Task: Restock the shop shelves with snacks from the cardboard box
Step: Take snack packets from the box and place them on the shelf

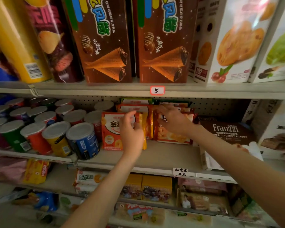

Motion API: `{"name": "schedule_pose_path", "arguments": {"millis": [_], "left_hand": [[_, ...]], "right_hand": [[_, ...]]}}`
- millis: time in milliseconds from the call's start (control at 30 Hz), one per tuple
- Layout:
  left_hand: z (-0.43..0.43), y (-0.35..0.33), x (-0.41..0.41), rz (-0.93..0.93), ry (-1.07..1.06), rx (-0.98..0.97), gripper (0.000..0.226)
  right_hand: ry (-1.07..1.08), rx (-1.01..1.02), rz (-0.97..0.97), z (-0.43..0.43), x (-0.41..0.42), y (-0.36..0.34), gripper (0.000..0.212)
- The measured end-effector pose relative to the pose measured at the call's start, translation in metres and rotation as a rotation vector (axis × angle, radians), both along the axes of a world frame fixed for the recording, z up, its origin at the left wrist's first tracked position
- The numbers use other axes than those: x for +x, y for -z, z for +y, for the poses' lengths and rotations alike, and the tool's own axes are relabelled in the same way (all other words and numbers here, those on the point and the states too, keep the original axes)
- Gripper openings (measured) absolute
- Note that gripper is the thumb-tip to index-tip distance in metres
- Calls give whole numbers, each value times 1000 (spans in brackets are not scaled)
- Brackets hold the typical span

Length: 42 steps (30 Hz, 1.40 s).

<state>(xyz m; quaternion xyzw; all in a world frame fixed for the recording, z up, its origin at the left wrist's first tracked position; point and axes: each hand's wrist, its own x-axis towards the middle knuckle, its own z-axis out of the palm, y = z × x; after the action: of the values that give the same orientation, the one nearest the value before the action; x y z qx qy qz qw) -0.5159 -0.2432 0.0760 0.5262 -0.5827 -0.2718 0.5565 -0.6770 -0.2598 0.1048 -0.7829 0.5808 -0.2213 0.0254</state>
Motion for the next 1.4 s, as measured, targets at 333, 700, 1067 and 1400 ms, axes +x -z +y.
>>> {"name": "schedule_pose_path", "arguments": {"millis": [333, 700, 1067, 1400], "left_hand": [[-34, 29, 54, -75, -308, 346, 75], [-38, 37, 51, -114, -175, 358, 50], [-3, 38, 62, -133, -75, 152, 66], [67, 44, 132, -53, -278, 134, 37]], "right_hand": [[206, 265, -497, 9, 73, 32, 78], [294, 246, -623, 8, 74, 49, 63], [389, -311, -379, 31, 97, 63, 63], [-297, -203, -380, 55, 194, 61, 38]]}}
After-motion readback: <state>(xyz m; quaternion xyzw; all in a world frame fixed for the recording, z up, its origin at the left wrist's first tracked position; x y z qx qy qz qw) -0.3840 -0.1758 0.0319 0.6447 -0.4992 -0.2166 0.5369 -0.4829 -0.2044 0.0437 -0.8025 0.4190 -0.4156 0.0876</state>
